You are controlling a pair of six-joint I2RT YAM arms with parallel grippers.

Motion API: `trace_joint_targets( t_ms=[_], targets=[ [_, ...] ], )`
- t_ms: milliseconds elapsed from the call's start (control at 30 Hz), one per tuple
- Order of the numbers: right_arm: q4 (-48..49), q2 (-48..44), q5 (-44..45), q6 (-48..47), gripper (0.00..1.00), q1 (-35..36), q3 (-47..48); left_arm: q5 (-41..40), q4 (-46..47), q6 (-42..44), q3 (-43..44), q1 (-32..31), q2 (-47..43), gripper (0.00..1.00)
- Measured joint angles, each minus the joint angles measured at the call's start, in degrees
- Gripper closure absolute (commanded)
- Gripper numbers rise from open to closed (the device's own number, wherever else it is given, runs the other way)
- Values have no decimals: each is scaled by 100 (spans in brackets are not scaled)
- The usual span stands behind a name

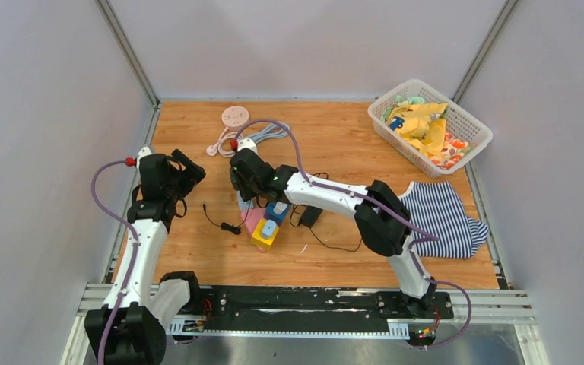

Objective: Insert the plug
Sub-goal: Insert the plug into the socket.

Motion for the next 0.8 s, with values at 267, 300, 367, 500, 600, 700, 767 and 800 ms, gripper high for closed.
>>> trace_joint_targets(
  t_ms=[267,300,367,500,600,700,767,800],
  targets=[
    [-9,179,-4,37,100,0,11,-61,15,-37,0,0,-4,0],
    [39,192,-7,63,100,0,11,-63,15,-39,0,0,-4,0],
    [57,201,-9,109,100,0,11,-70,15,-39,0,0,-4,0],
    [140,251,-9,184,100,0,48,-74,15,-39,0,0,-4,0],
    [192,295,4,232,100,2,66,-74,15,-37,2,0,-4,0],
    [199,304,17,264,100,4,74,-74,15,-39,2,0,-4,0],
    [197,310,50,275,100,13,83,-76,15,-39,0,0,-4,0],
    [192,321,72,282,100,22,98,-79,15,-37,0,0,-4,0]
  ],
)
